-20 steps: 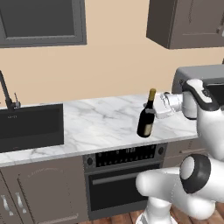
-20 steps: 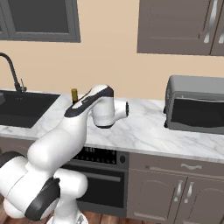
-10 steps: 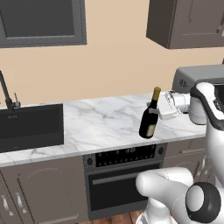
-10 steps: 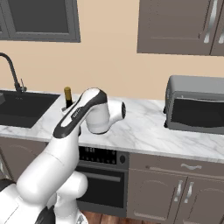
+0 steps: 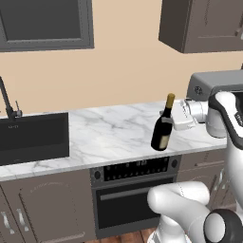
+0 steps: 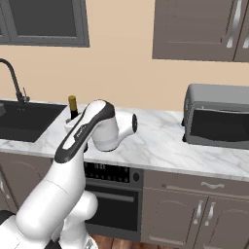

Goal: There is a wine glass and glass cup on the dining counter. Place the wine bottle next to the wine glass and the juice bottle next to the glass cup.

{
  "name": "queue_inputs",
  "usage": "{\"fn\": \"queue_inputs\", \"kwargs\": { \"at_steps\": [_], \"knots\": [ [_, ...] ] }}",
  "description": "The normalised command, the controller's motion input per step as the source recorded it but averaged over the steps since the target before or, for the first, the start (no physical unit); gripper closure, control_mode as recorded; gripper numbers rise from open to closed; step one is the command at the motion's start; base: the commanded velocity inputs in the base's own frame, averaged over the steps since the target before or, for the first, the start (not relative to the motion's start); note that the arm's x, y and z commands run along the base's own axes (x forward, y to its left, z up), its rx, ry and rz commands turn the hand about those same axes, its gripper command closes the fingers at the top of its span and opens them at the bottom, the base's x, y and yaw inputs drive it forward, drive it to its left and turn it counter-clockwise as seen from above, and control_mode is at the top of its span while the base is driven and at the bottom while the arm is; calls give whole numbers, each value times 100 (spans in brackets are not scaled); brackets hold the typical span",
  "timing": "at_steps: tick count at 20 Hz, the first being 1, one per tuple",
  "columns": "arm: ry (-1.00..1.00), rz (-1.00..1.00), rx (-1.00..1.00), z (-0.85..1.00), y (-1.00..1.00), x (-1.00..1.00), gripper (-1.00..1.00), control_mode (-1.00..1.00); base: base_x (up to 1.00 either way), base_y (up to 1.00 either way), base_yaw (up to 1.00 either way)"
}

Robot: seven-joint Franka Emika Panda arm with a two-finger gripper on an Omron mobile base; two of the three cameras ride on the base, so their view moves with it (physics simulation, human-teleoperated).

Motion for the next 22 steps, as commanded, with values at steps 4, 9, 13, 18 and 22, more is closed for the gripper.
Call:
{"fn": "queue_inputs", "kwargs": {
  "at_steps": [4,9,13,18,22],
  "knots": [
    [0,0,0,0,0,0,100,-100,0,0,0],
    [0,0,0,0,0,0,100,-100,0,0,0],
    [0,0,0,0,0,0,100,100,-16,0,3],
    [0,0,0,0,0,0,100,100,-63,2,38],
    [0,0,0,0,0,0,100,100,-44,27,68]
  ]
}}
